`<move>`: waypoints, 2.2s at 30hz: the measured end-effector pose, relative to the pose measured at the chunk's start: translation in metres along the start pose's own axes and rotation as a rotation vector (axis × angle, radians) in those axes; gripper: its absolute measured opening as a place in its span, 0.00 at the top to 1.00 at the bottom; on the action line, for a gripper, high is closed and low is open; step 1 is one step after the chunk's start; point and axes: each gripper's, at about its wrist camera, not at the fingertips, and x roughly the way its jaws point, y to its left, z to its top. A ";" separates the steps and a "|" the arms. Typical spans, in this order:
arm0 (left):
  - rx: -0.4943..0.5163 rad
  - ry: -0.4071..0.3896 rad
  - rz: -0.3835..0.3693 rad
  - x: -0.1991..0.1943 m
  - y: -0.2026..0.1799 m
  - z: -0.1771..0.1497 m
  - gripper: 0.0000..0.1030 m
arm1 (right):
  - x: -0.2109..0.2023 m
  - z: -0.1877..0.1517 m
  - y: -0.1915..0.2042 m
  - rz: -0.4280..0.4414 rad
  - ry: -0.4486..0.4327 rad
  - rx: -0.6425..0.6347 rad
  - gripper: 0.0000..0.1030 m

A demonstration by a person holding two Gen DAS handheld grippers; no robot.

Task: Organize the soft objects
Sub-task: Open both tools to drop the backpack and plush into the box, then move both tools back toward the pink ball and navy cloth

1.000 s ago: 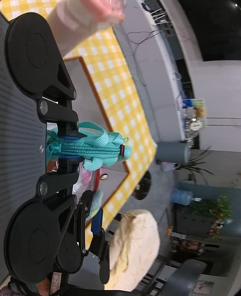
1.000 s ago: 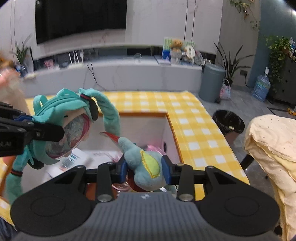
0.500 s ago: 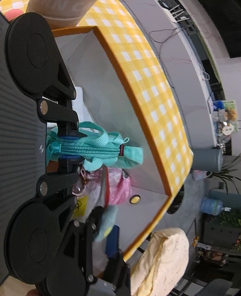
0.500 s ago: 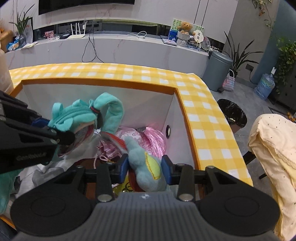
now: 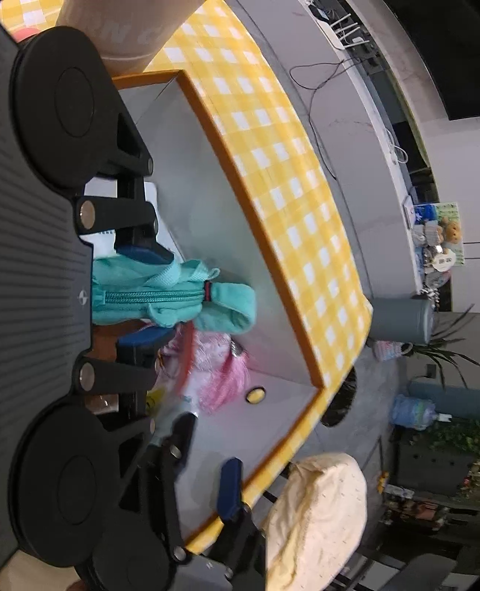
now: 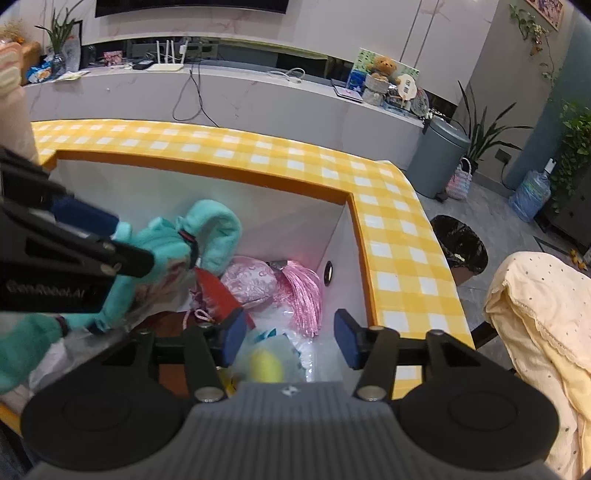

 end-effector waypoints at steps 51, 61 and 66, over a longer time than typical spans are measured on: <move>-0.300 -0.265 0.165 -0.169 0.148 -0.173 0.38 | -0.116 0.006 0.248 0.294 -0.184 -0.212 0.28; -0.309 -0.223 0.175 -0.156 0.197 -0.192 0.43 | -0.083 0.031 0.307 0.235 -0.235 -0.420 0.44; -0.237 -0.200 0.128 -0.133 0.211 -0.186 0.43 | -0.053 0.034 0.321 0.182 -0.211 -0.501 0.58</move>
